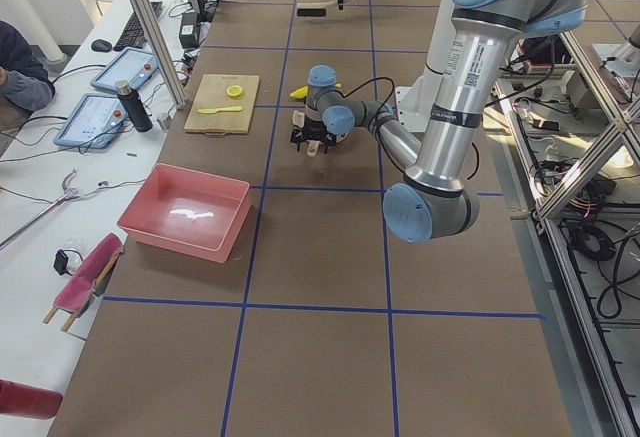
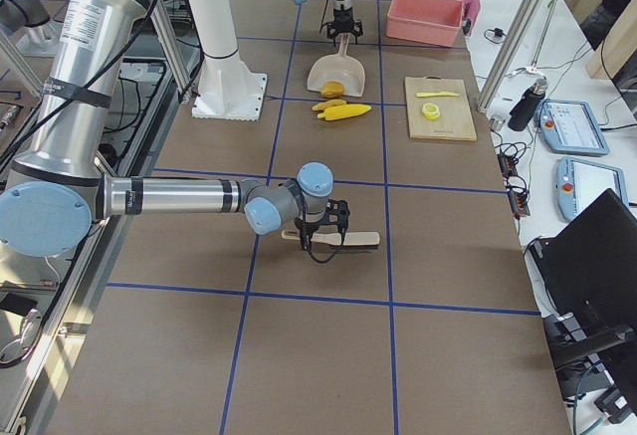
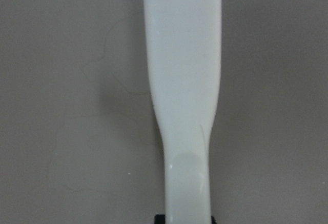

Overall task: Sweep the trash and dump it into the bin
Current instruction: 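Lift the white-handled brush with the right gripper and bring it toward the vegetables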

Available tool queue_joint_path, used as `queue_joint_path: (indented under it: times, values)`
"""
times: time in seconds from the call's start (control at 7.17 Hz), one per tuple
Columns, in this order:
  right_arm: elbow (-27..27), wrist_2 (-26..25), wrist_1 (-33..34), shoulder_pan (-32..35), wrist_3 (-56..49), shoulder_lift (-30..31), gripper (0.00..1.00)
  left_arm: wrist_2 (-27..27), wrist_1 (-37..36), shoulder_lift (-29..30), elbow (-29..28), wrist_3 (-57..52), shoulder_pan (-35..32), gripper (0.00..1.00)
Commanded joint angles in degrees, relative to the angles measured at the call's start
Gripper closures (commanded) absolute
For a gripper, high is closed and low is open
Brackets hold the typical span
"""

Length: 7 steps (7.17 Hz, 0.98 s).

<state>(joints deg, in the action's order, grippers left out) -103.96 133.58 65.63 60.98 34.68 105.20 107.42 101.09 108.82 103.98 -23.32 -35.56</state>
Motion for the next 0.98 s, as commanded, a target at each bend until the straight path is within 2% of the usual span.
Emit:
queue_joint_path:
  times: [0.0,0.14,0.42,0.84]
  values:
    - [-2.9,-0.07,8.06,1.51,-0.22,-6.02,1.0,1.11,-0.01,0.52,-0.44,0.11,0.05,0.04]
    - [-3.18,-0.6,12.72,1.34,-0.75,-11.11,1.0,3.56,-0.01,0.6,-0.18,0.11,-0.12,0.07]
    - [-3.62,-6.11,23.61,-0.15,-6.17,-20.87,1.0,8.91,1.04,0.6,0.35,-0.24,-1.43,0.07]
    - [-6.59,-17.01,36.71,-11.46,-6.65,-33.27,1.0,13.68,5.24,-2.45,-0.17,-3.91,-3.37,0.07]
